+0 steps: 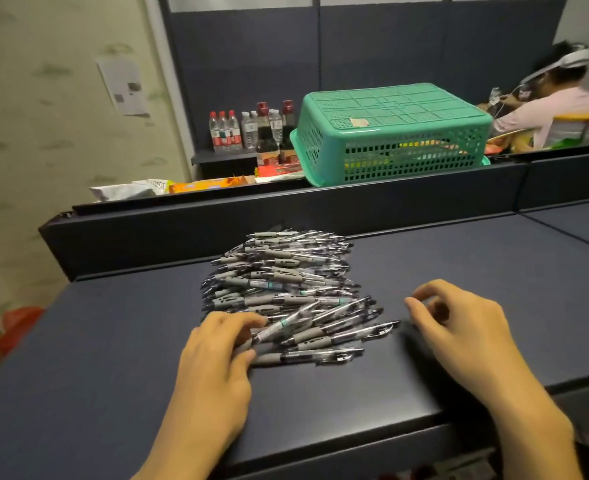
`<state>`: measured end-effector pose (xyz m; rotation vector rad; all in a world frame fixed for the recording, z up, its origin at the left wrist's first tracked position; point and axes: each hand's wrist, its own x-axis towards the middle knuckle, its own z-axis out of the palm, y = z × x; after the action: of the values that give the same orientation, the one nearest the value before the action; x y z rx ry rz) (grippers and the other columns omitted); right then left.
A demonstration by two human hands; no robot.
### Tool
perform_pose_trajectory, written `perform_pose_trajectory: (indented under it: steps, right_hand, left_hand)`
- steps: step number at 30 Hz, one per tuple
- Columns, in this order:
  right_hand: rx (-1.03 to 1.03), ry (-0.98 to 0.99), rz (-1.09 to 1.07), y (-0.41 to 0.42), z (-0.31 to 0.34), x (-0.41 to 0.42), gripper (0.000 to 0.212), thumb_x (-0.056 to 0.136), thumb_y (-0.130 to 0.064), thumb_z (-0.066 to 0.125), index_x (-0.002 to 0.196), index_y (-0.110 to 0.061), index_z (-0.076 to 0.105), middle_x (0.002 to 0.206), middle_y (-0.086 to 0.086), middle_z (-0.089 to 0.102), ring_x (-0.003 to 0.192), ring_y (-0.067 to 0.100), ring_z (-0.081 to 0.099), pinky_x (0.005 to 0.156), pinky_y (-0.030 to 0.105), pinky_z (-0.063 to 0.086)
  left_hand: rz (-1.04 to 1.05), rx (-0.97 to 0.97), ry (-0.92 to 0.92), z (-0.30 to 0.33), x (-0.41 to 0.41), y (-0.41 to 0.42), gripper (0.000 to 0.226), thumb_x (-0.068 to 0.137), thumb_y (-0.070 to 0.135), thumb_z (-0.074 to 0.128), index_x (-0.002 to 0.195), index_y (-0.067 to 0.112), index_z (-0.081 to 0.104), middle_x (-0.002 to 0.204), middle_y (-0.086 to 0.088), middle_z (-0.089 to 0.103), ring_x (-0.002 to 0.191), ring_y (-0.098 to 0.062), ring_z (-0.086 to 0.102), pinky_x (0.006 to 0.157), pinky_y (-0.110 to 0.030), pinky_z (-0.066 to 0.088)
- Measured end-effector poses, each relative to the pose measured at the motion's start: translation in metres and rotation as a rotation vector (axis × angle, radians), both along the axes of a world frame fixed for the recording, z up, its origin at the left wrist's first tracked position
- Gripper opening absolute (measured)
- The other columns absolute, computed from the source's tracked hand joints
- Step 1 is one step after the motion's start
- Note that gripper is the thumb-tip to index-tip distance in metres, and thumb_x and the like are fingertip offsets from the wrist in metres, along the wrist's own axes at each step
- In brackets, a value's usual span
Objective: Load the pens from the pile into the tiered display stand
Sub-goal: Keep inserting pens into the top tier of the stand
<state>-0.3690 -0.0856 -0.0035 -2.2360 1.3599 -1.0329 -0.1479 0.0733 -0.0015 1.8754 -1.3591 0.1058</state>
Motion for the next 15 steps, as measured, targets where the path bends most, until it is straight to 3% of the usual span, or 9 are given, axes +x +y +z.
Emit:
perform_pose_trajectory:
  steps: [4, 6, 11, 15]
  right_hand:
    - [0.001, 0.004, 0.03, -0.007, 0.004, -0.01, 0.008, 0.09, -0.034, 0.062, 0.084, -0.028, 0.062, 0.068, -0.012, 0.064, 0.07, 0.014, 0.061, 0.067, 0.036, 0.049]
    - [-0.002, 0.007, 0.052, -0.012, 0.005, -0.013, 0.009, 0.09, -0.033, 0.062, 0.084, -0.028, 0.062, 0.067, -0.013, 0.064, 0.069, 0.013, 0.06, 0.066, 0.035, 0.048]
    - [-0.023, -0.011, 0.158, -0.02, 0.014, -0.012, 0.008, 0.091, -0.033, 0.062, 0.085, -0.027, 0.063, 0.063, -0.013, 0.06, 0.064, 0.002, 0.056, 0.063, 0.03, 0.044]
    - [-0.048, -0.026, 0.22, -0.027, 0.015, -0.013, 0.009, 0.091, -0.033, 0.062, 0.084, -0.027, 0.062, 0.061, -0.013, 0.059, 0.063, 0.003, 0.056, 0.063, 0.032, 0.046]
  left_hand:
    - [0.029, -0.029, -0.085, 0.003, -0.02, -0.009, 0.053, 0.084, -0.011, 0.057, 0.101, 0.039, 0.059, 0.098, 0.024, 0.046, 0.094, -0.002, 0.038, 0.082, -0.014, 0.032]
    - [0.004, 0.017, -0.128, 0.002, -0.033, -0.019, 0.046, 0.088, -0.004, 0.055, 0.108, 0.037, 0.06, 0.099, 0.02, 0.043, 0.097, -0.002, 0.035, 0.081, -0.019, 0.022]
    - [0.02, 0.125, -0.19, -0.011, -0.047, -0.042, 0.038, 0.096, 0.011, 0.042, 0.123, 0.037, 0.052, 0.107, 0.014, 0.033, 0.105, -0.003, 0.027, 0.089, -0.018, 0.008]
    - [0.024, 0.14, -0.188, -0.01, -0.051, -0.042, 0.043, 0.09, 0.03, 0.028, 0.128, 0.035, 0.048, 0.116, 0.018, 0.028, 0.11, 0.005, 0.017, 0.096, -0.016, 0.002]
